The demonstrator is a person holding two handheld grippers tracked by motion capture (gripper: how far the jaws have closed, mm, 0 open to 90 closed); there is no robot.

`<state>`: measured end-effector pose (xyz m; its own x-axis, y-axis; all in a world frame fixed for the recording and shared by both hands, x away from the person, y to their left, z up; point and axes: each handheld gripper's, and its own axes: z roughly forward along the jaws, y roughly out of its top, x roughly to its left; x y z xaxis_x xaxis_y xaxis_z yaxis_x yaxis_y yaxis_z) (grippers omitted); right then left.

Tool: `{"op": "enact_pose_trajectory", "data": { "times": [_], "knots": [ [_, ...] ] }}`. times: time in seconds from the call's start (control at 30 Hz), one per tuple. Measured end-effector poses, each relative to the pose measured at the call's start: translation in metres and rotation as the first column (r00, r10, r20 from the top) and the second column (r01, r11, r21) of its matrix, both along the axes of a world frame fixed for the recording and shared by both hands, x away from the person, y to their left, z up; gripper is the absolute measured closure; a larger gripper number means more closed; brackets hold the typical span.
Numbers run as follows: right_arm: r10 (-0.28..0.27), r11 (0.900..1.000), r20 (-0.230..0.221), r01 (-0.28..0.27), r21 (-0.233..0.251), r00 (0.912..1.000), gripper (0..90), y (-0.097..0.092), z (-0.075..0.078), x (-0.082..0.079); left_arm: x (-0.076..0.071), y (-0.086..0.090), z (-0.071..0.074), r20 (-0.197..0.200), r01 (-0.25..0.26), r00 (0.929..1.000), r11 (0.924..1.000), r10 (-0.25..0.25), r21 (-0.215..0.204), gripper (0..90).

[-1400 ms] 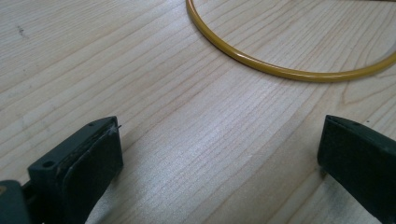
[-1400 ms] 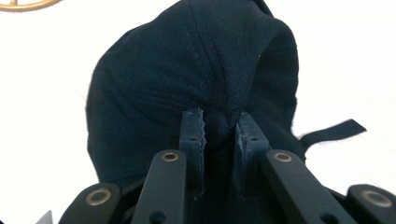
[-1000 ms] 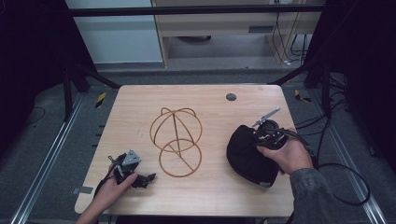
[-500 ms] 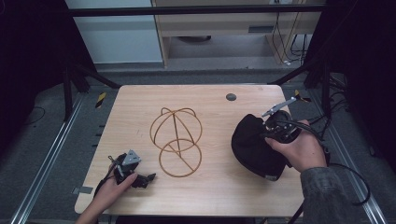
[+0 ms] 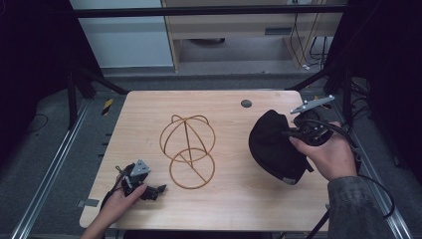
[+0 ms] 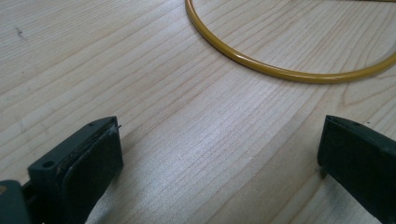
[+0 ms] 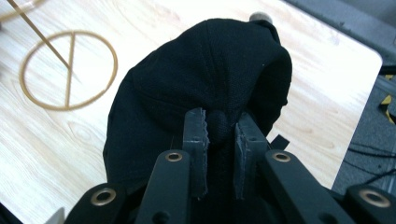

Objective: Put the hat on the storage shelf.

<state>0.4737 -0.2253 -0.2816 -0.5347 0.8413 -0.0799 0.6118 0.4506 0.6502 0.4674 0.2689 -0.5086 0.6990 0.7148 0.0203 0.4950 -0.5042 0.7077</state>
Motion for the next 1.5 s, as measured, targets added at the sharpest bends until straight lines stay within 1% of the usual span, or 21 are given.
{"op": "enact_pose_trajectory", "data": {
  "times": [0.1, 0.13, 0.2, 0.3, 0.4, 0.47, 0.53, 0.6, 0.77, 0.83, 1.13, 1.37, 1.5],
  "knots": [
    [0.000, 0.9997, 0.024, -0.001, 0.025, 0.9997, 78.0, 0.000, 0.011, -0.002, 0.000, 0.000, 0.000, 0.000, 0.000, 1.0000, 1.0000, 0.000, 0.000, 0.0],
    [0.000, 0.9997, 0.024, -0.001, 0.025, 0.9997, 78.0, 0.000, 0.011, -0.002, 0.000, 0.000, 0.000, 0.000, 0.000, 1.0000, 1.0000, 0.000, 0.000, 0.0],
    [0.010, 0.9996, 0.039, -0.011, 0.028, 0.9992, 78.0, 0.003, 0.020, -0.002, 0.000, 0.000, 0.000, 0.000, 0.000, 1.0000, 1.0000, 0.000, 0.000, 0.0],
    [0.023, 0.9991, 0.053, -0.024, 0.034, 0.9983, 78.0, 0.007, 0.027, -0.003, 0.000, 0.000, 0.000, 0.000, 0.000, 1.0000, 1.0000, 0.000, 0.000, 0.0],
    [0.031, 0.9990, 0.059, -0.033, 0.031, 0.9978, 78.0, 0.010, 0.032, -0.003, 0.000, 0.000, 0.000, 0.000, 0.000, 1.0000, 1.0000, 0.000, 0.000, 0.0],
    [0.043, 0.9986, 0.062, -0.045, 0.029, 0.9971, 78.0, 0.015, 0.037, -0.004, 0.000, 0.000, 0.000, 0.000, 0.000, 1.0000, 1.0000, 0.000, 0.000, 0.0],
    [0.047, 0.9985, 0.062, -0.049, 0.025, 0.9969, 78.0, 0.017, 0.039, -0.005, 0.000, 0.000, 0.000, 0.000, 0.000, 1.0000, 1.0000, 0.000, 0.000, 0.0],
    [0.062, 0.9977, 0.069, -0.064, 0.022, 0.9957, 78.0, 0.022, 0.044, -0.005, 0.000, 0.000, 0.000, 0.000, 0.001, 1.0000, 1.0000, -0.001, 0.000, 0.0],
    [0.077, 0.9968, 0.072, -0.079, 0.016, 0.9944, 78.0, 0.028, 0.048, -0.006, 0.000, 0.000, 0.000, 0.000, 0.000, 1.0000, 1.0000, 0.000, 0.000, 0.0],
    [0.087, 0.9960, 0.081, -0.088, 0.014, 0.9930, 78.0, 0.032, 0.052, -0.007, 0.000, 0.000, 0.000, 0.000, 0.000, 1.0000, 1.0000, 0.000, 0.000, 0.0],
    [0.109, 0.9938, 0.098, -0.110, 0.014, 0.9892, 78.0, 0.042, 0.063, -0.008, 0.000, 0.000, 0.000, 0.000, 0.000, 1.0000, 1.0000, 0.000, 0.000, 0.0],
    [0.139, 0.9899, 0.114, -0.141, 0.012, 0.9837, 78.0, 0.054, 0.073, -0.010, 0.000, 0.000, 0.000, 0.000, -0.001, 1.0000, 1.0000, 0.001, 0.000, 0.0],
    [0.144, 0.9888, 0.122, -0.148, 0.020, 0.9819, 78.0, 0.056, 0.078, -0.011, 0.000, 0.000, 0.000, 0.000, -0.001, 1.0000, 1.0000, 0.001, 0.000, 0.0]
  ]
}}
